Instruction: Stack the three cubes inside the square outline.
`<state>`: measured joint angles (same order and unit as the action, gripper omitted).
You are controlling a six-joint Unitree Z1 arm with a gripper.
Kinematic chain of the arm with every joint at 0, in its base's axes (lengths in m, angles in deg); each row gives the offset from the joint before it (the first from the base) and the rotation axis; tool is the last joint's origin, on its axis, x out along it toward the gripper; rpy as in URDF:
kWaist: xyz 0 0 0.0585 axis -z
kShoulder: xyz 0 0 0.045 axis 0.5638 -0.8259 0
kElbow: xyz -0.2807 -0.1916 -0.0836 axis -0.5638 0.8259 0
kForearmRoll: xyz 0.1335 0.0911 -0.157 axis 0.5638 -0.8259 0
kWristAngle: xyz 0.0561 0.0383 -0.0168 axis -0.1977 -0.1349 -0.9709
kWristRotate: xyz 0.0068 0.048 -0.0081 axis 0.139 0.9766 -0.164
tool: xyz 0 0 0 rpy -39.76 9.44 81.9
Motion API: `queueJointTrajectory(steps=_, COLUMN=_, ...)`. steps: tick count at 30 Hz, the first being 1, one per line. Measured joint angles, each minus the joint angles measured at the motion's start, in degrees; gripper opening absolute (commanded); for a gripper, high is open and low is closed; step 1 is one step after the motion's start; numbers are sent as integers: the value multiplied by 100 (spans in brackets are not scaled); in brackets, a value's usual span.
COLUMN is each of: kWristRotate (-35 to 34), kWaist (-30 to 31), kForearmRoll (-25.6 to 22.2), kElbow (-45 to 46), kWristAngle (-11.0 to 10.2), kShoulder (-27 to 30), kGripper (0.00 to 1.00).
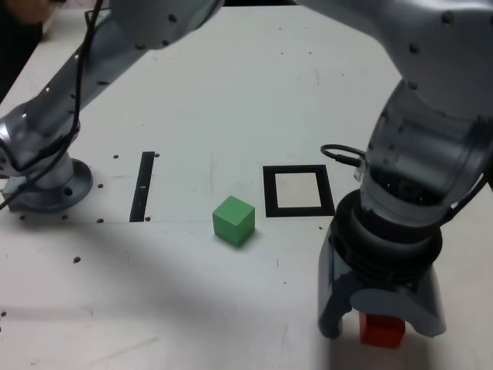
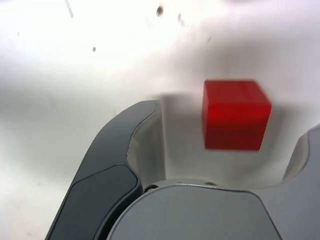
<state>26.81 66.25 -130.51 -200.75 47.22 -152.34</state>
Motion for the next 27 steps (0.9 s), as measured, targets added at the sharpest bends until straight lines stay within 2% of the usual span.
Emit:
queueJointTrajectory(steps=3, kWristRotate=0, kWaist=-18, kForearmRoll=8, kElbow=-33, kWristAngle=-89, kShoulder=-62, kGripper=88)
queueJointTrajectory(steps=11, kWristRotate=0, kWaist=-34, kForearmRoll=197, kElbow=-34, kWristAngle=-108, kShoulder=-243, kGripper=81)
queueJointTrajectory(steps=23, kWristRotate=-121, kWaist=-34, kForearmRoll=287, kElbow=-48, kWristAngle=-141, kShoulder=-250, kGripper=47)
queueJointTrajectory(steps=27, kWristRotate=-127, kWaist=-34, kForearmRoll=287, kElbow=-46, kWristAngle=-151, kShoulder=-249, kGripper=40)
